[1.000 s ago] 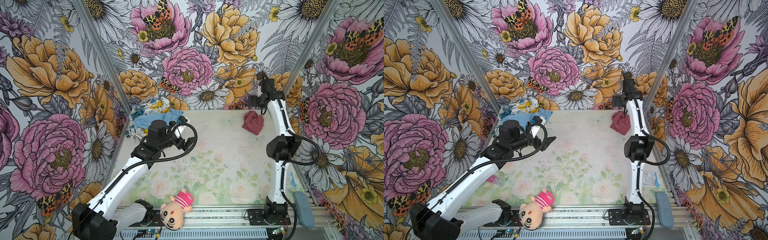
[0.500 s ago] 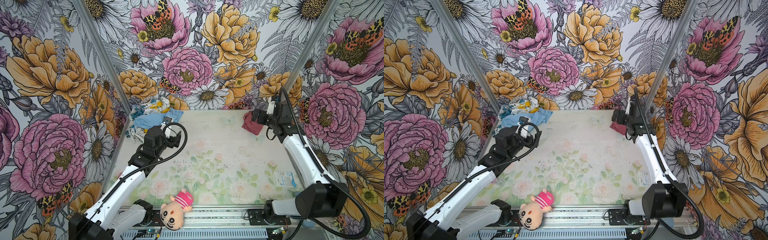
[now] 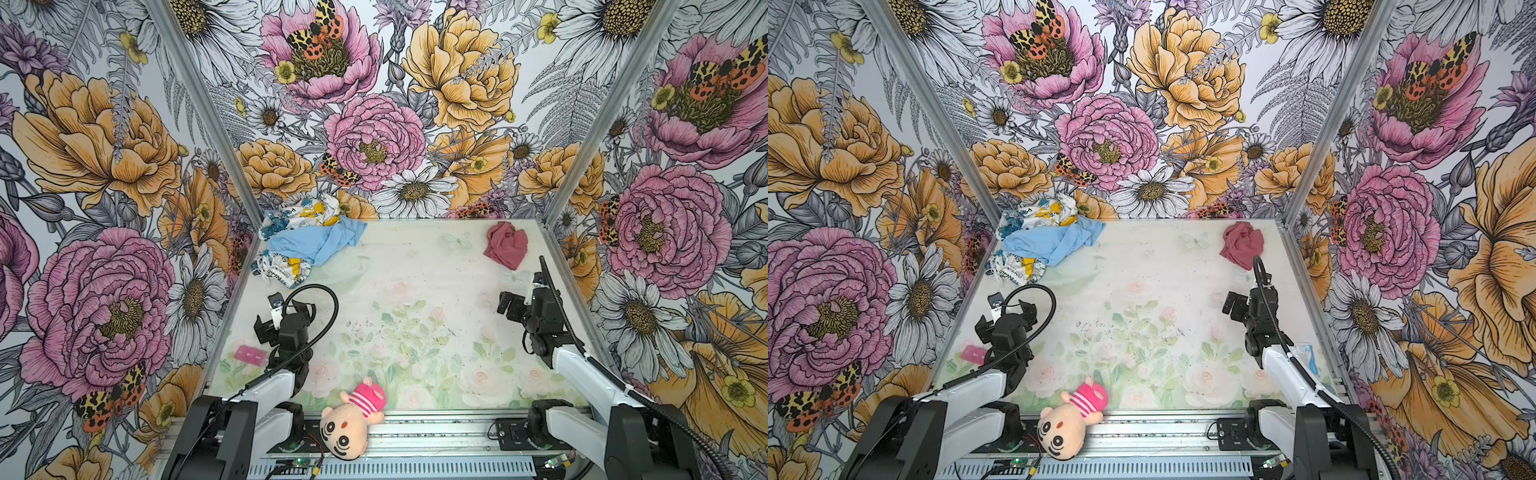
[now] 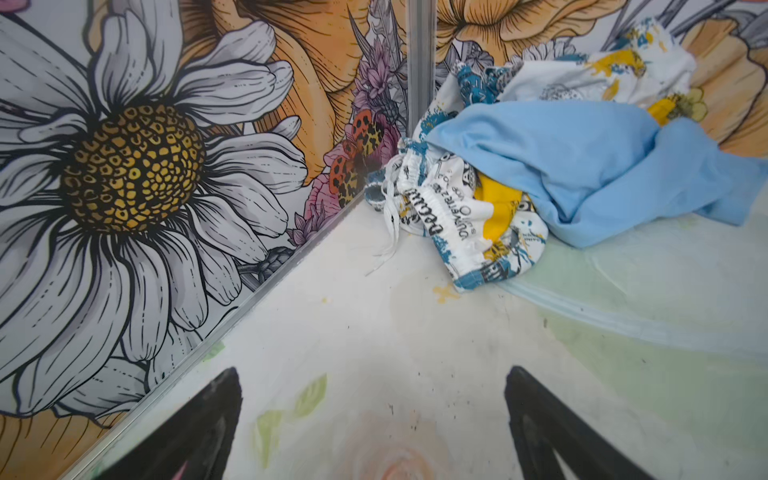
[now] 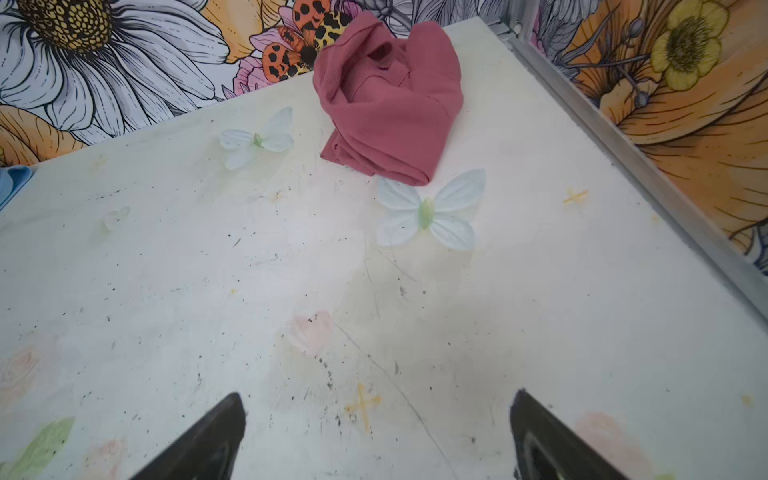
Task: Pick out a specific cloth from the pile
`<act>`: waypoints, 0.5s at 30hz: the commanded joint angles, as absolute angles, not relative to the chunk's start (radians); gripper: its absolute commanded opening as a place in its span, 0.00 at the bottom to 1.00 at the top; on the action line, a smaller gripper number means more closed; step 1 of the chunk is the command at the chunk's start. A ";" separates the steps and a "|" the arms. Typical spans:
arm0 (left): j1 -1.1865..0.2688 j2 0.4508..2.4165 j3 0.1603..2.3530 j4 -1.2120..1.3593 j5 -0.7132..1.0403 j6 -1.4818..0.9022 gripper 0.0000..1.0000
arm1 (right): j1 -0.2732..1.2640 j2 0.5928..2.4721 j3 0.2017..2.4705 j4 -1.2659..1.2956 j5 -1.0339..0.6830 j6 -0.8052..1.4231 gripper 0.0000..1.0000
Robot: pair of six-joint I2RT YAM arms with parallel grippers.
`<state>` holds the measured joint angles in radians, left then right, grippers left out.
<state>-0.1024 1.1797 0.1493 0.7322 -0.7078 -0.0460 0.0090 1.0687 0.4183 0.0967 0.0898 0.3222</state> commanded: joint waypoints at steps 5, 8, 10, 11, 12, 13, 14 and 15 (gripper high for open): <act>-0.024 1.473 0.226 1.165 -0.388 -0.043 0.99 | 0.022 1.108 0.397 0.315 0.209 0.152 0.99; -0.042 1.522 0.229 1.182 -0.307 -0.001 0.99 | 0.022 1.132 0.319 0.461 0.192 0.149 1.00; -0.045 1.596 0.227 1.295 -0.311 0.013 0.99 | 0.022 1.152 0.317 0.500 0.186 0.143 0.99; -0.047 1.565 0.219 1.252 -0.304 0.008 0.99 | 0.021 1.176 0.316 0.539 0.181 0.134 0.99; -0.046 1.550 0.224 1.219 -0.300 0.007 0.99 | 0.021 1.197 0.315 0.581 0.179 0.133 0.99; -0.046 1.558 0.237 1.211 -0.301 0.008 0.99 | 0.022 1.230 0.304 0.667 0.176 0.133 0.99; -0.049 1.574 0.256 1.204 -0.314 0.013 0.99 | 0.021 1.267 0.298 0.747 0.167 0.138 1.00; -0.055 1.562 0.266 1.163 -0.325 0.013 0.99 | 0.022 1.292 0.306 0.772 0.147 0.115 1.00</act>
<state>-0.0441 1.5677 0.2337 1.1419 -0.3565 -0.0036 0.0147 1.2457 0.3054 0.5438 0.1692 0.1516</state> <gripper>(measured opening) 0.990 0.995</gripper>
